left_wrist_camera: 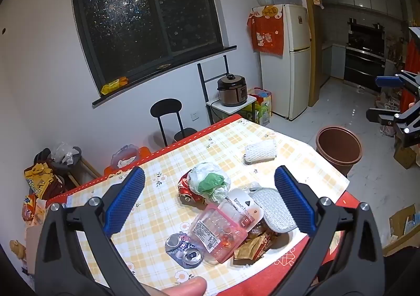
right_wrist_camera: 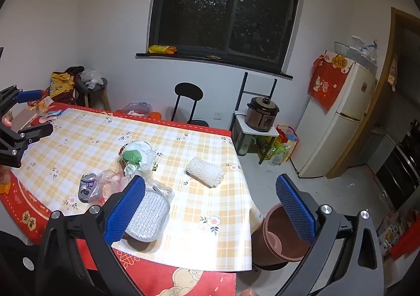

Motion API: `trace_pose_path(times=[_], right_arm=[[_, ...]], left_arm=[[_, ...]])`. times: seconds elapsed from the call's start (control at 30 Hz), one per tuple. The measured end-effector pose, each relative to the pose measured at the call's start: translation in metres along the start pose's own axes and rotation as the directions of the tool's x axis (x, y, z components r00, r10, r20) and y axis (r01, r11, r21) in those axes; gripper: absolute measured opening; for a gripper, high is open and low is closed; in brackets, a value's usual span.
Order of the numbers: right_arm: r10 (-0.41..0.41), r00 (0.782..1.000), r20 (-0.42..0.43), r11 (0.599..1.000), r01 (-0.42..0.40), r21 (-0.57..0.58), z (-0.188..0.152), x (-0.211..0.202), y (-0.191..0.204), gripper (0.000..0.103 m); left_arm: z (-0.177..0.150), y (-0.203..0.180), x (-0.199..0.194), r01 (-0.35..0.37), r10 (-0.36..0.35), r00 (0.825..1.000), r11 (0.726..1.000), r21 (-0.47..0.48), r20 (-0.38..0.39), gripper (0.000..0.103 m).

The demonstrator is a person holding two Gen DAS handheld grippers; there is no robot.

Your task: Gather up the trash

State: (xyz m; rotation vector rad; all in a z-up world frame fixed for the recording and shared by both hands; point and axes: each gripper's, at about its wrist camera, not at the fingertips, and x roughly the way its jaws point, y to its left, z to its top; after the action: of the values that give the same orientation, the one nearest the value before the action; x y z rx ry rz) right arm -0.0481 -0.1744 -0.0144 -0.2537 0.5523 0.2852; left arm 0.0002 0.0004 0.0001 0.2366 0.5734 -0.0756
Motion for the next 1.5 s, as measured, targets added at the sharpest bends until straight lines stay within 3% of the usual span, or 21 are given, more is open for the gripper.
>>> trace_pose_path(times=[1.5], right_arm=[[-0.008, 1.000, -0.013, 1.000, 0.008, 0.007, -0.0004, -0.0013, -0.0032, 0.098]], left_arm=[[-0.0004, -0.0017, -0.0026, -0.007, 0.007, 1.000, 1.000, -0.020, 0.001, 0.098]])
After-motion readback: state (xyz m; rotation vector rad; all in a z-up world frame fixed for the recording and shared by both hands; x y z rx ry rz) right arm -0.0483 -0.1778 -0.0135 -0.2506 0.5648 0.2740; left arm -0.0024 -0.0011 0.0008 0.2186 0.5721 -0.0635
